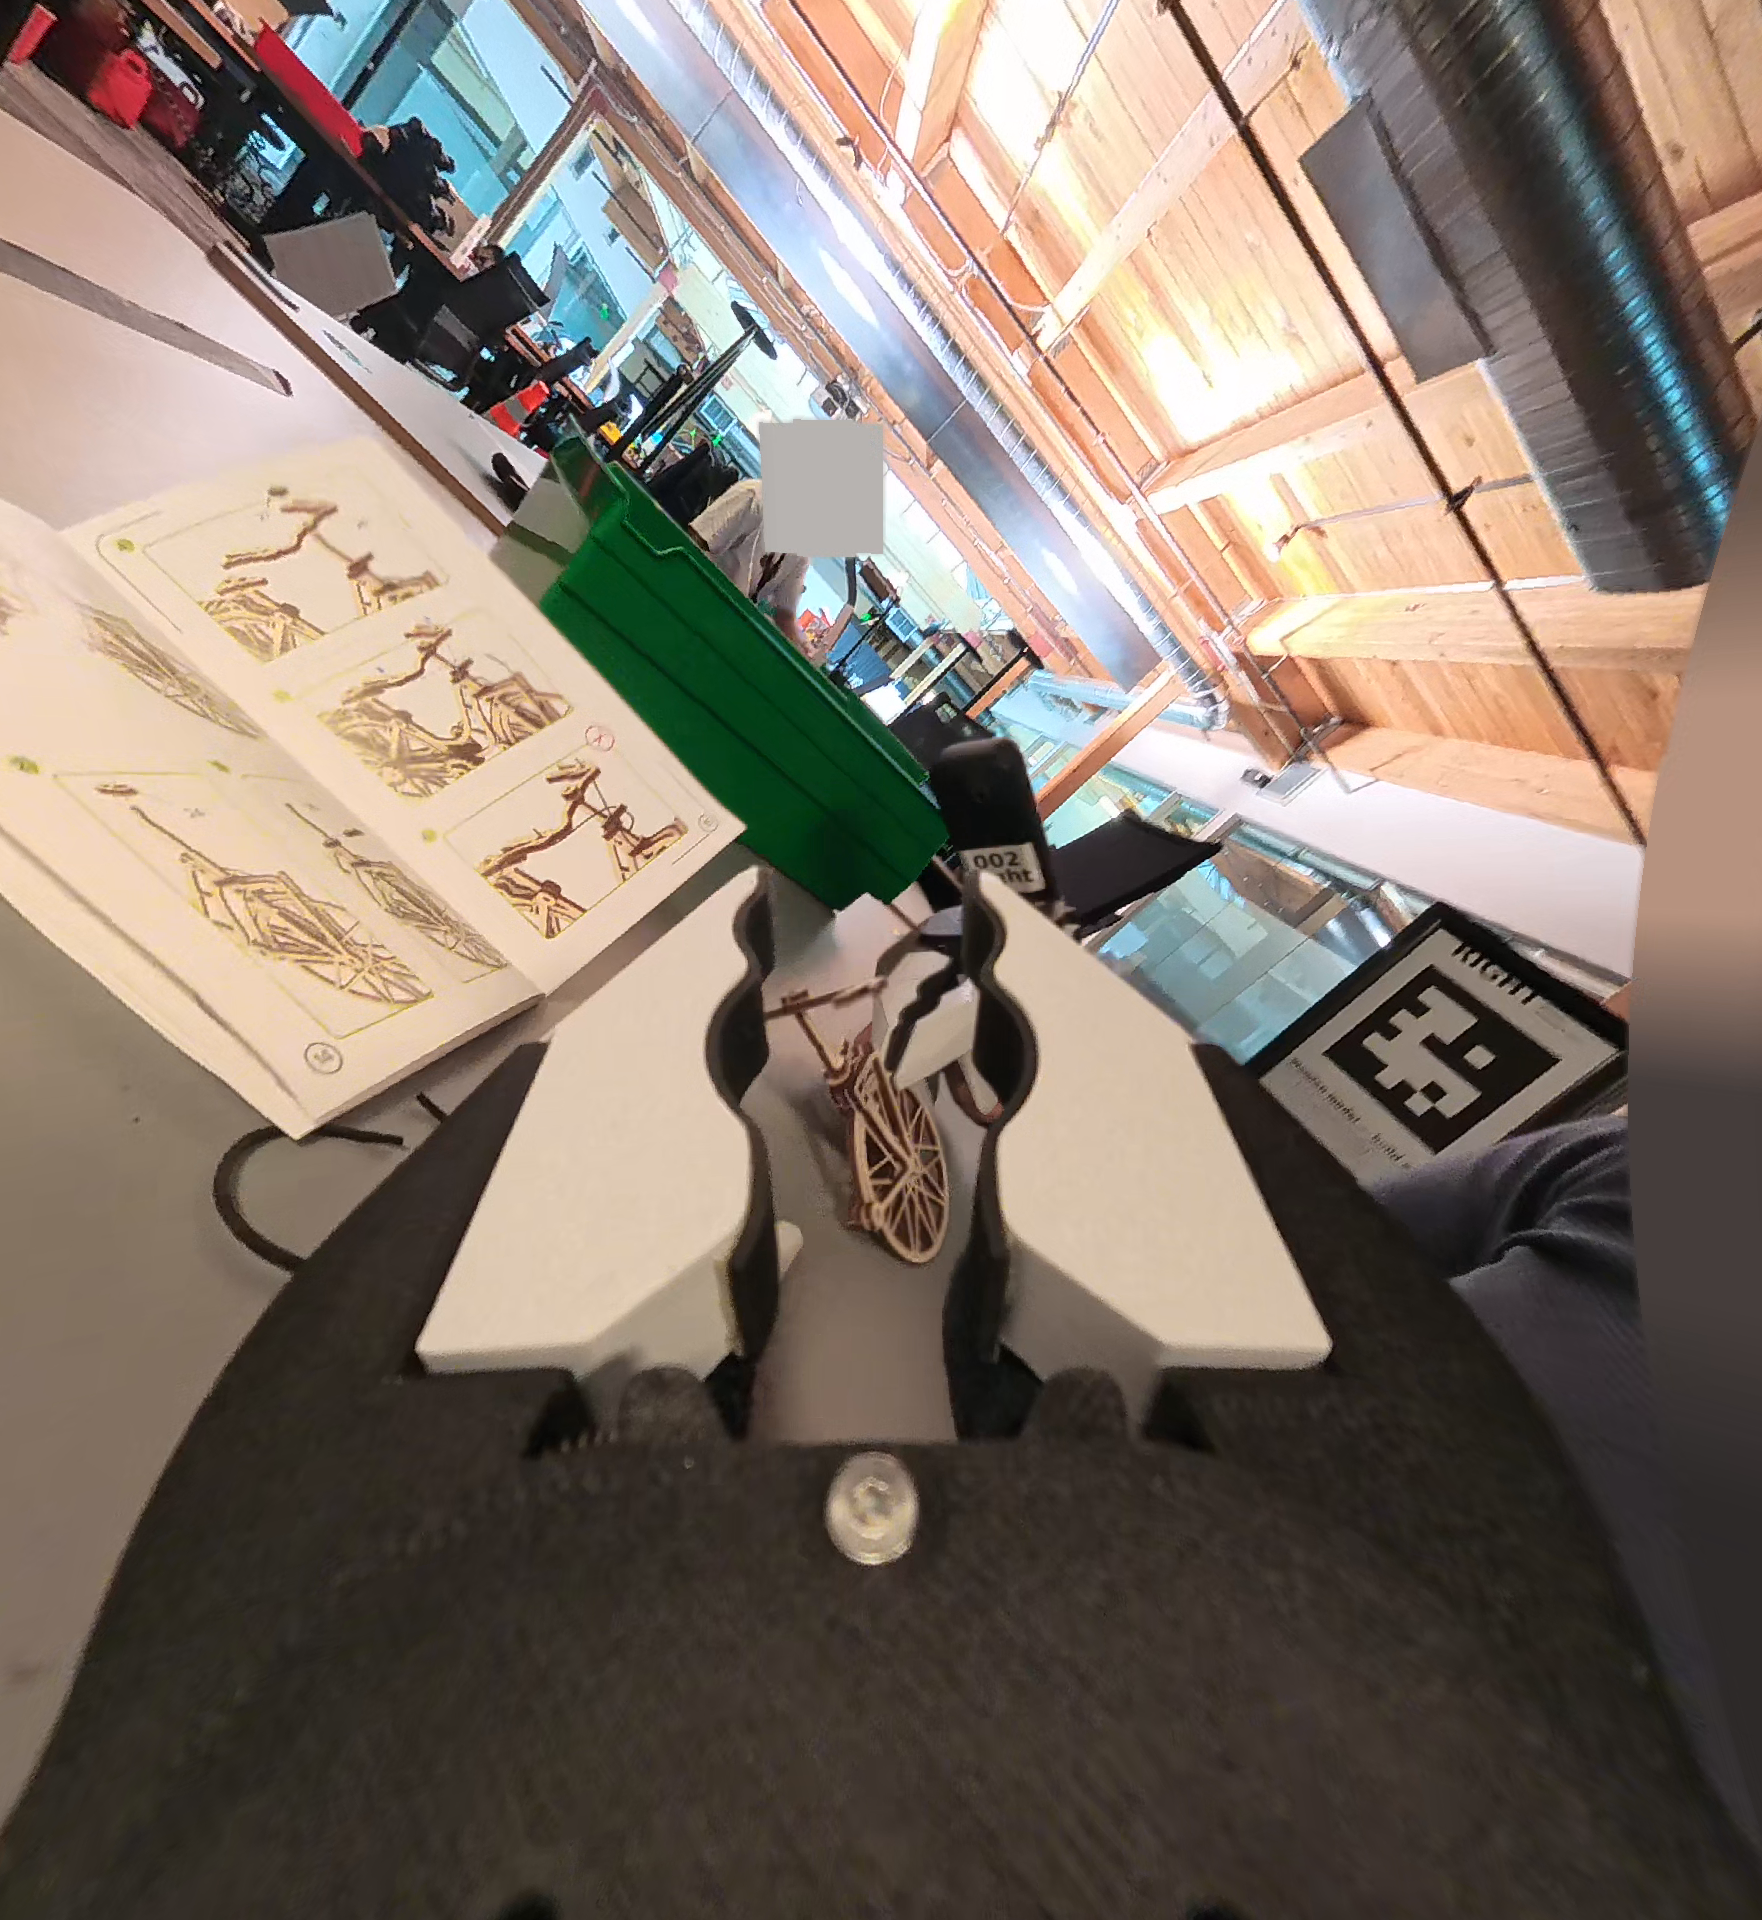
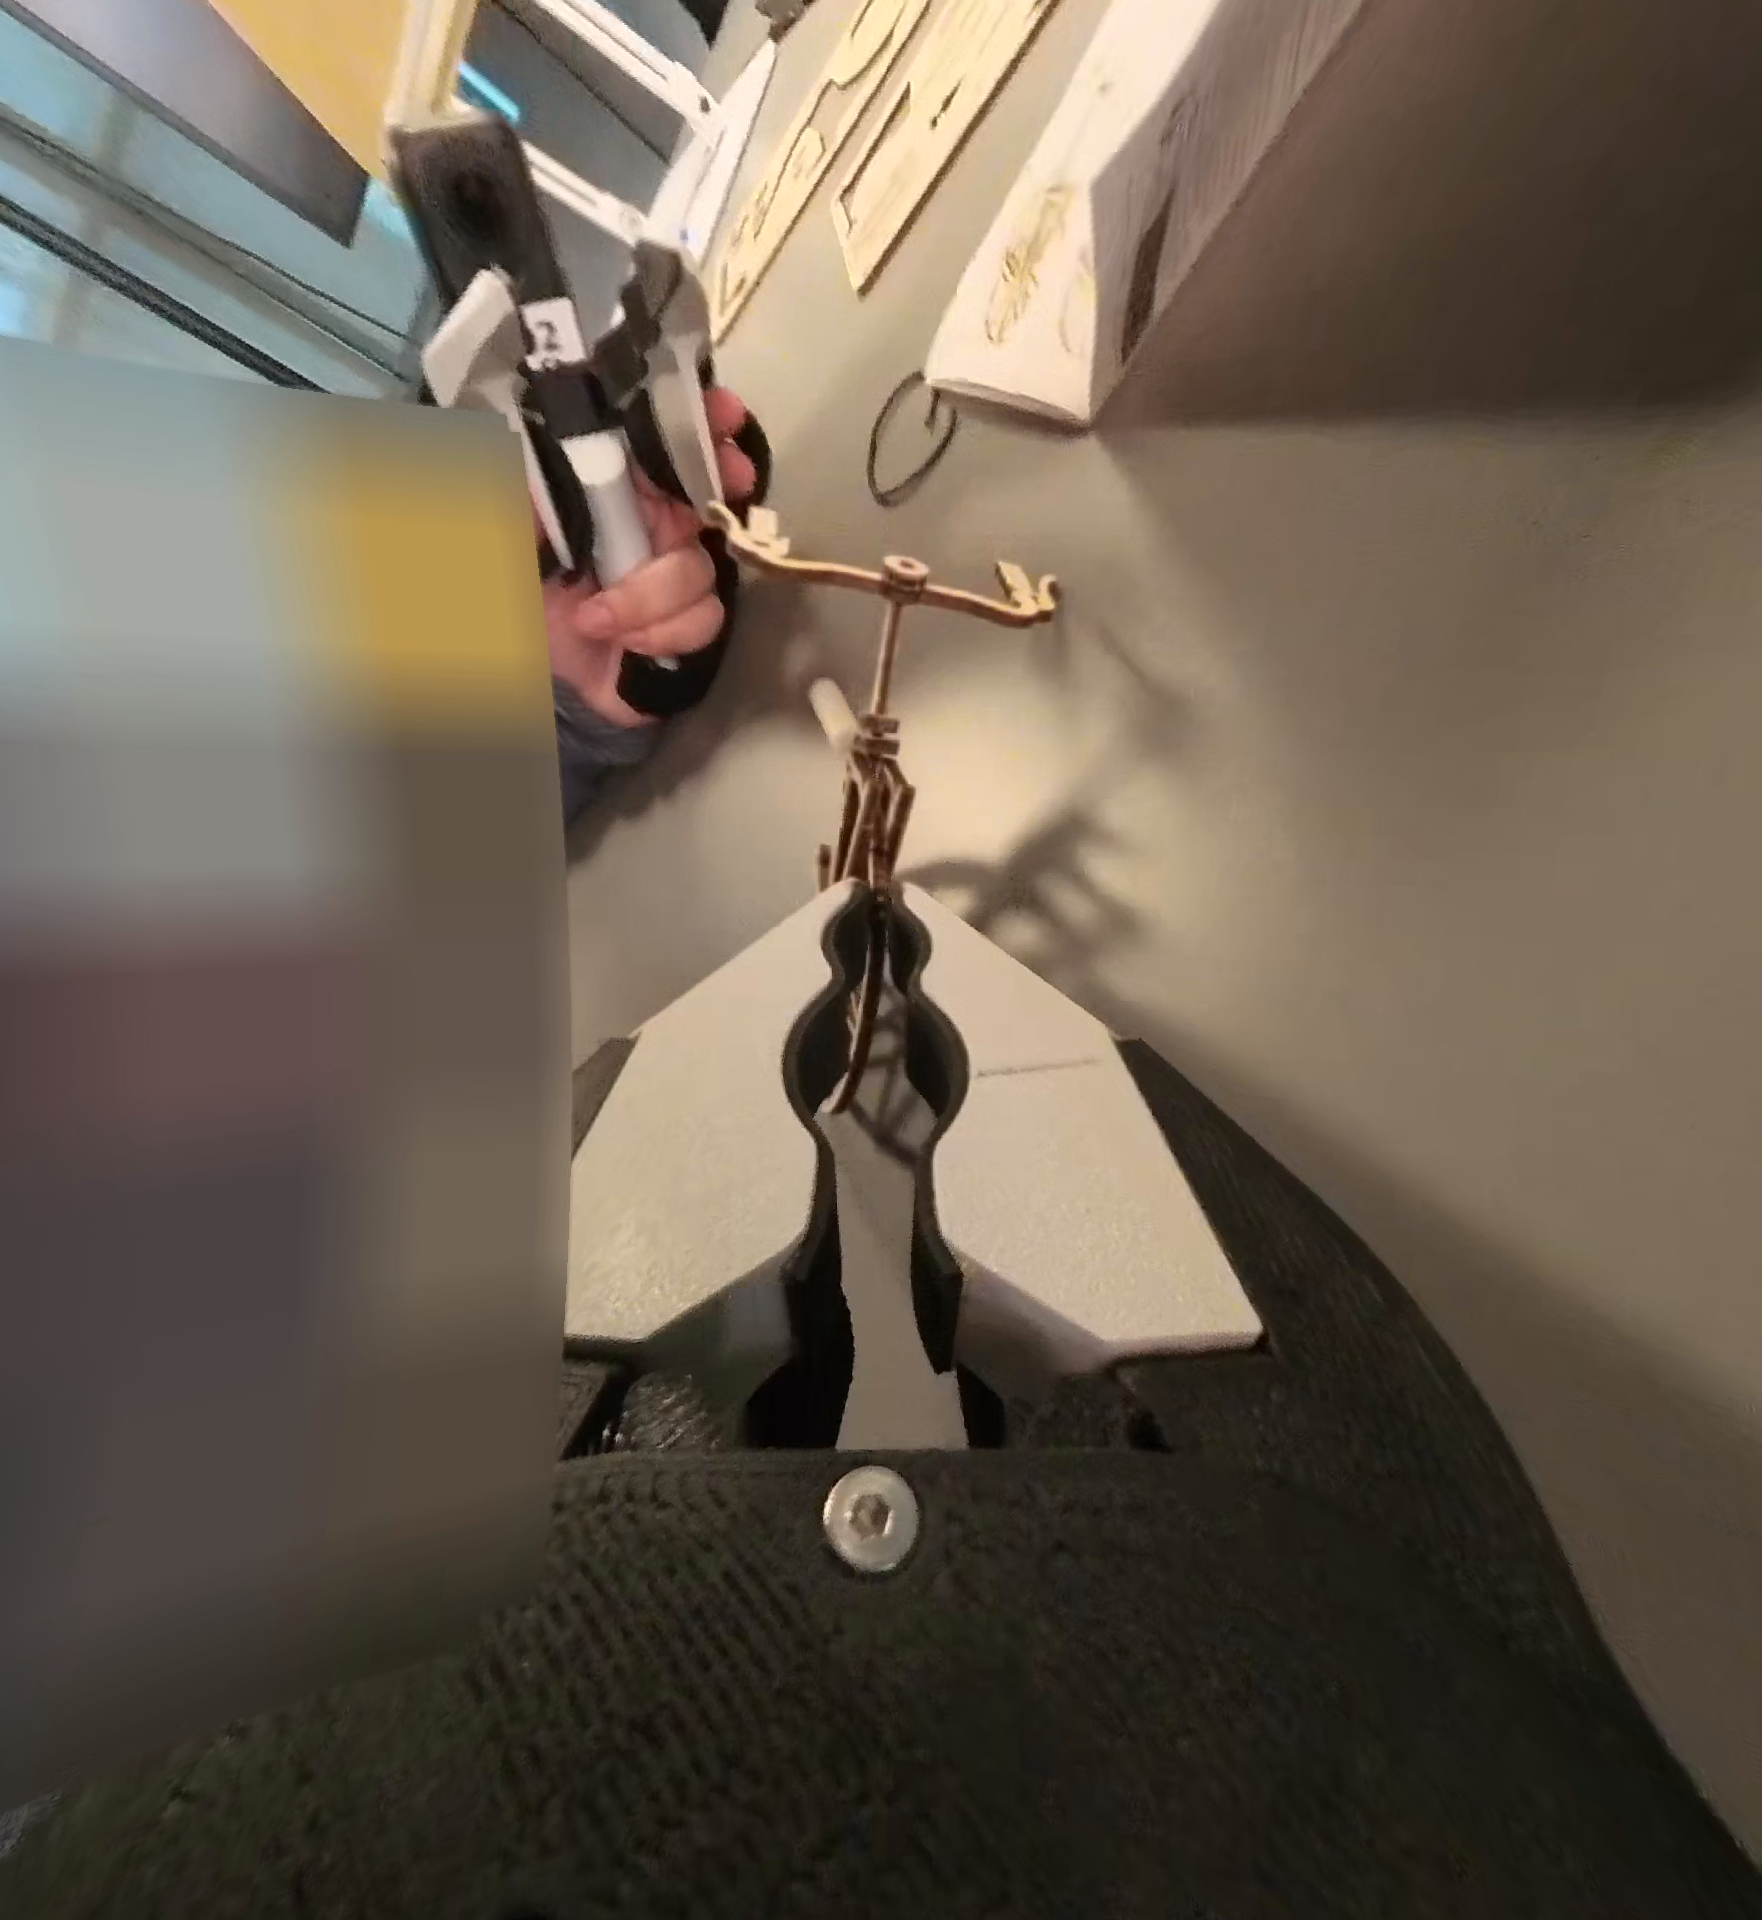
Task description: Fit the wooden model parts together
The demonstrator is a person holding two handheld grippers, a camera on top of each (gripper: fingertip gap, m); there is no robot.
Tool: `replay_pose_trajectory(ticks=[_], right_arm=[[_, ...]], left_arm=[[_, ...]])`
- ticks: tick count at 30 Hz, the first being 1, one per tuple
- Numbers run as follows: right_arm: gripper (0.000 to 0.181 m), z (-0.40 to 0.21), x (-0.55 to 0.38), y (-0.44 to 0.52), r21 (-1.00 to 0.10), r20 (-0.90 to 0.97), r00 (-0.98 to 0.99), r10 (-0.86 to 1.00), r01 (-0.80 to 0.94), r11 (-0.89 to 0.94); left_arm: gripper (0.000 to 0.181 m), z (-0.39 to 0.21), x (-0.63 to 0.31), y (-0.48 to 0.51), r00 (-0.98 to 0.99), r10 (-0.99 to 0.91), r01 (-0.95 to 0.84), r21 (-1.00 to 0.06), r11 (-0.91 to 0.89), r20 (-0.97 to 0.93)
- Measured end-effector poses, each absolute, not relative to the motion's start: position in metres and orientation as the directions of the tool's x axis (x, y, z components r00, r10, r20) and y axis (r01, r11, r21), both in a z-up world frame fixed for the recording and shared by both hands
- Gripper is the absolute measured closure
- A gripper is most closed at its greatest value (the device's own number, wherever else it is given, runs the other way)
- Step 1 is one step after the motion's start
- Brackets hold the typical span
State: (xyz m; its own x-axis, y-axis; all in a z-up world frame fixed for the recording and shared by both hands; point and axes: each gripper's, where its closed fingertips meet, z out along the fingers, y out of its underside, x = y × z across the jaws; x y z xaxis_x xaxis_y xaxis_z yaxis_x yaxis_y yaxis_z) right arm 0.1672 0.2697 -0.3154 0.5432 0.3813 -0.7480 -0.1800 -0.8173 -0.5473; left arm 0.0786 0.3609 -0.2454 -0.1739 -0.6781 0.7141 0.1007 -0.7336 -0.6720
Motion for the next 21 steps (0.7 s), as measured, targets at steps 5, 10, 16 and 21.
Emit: replay_pose_trajectory(ticks=[5, 10, 16, 21], right_arm=[[0.163, -0.319, 0.174, 0.264, -0.576, -0.699, 0.604, 0.384, -0.157, -0.802], [0.153, -0.304, 0.196, 0.270, -0.679, -0.565, 0.709, 0.421, -0.111, -0.725], [0.153, -0.244, 0.246, 0.346, -0.935, -0.292, 0.849, 0.441, -0.157, -0.317], [0.153, -0.208, 0.263, 0.407, -0.999, -0.001, 0.932, 0.364, -0.018, 0.044]], left_arm=[[0.147, -0.246, 0.082, 0.353, -0.118, -0.770, 0.092, -0.766, -0.637, 0.627], [0.150, -0.246, 0.085, 0.365, 0.054, -0.882, 0.103, -0.882, -0.461, 0.467], [0.151, -0.252, 0.134, 0.376, 0.133, -0.982, -0.199, -0.967, -0.159, 0.134], [0.151, -0.274, 0.170, 0.387, 0.077, -0.996, -0.352, -0.933, -0.068, 0.044]])
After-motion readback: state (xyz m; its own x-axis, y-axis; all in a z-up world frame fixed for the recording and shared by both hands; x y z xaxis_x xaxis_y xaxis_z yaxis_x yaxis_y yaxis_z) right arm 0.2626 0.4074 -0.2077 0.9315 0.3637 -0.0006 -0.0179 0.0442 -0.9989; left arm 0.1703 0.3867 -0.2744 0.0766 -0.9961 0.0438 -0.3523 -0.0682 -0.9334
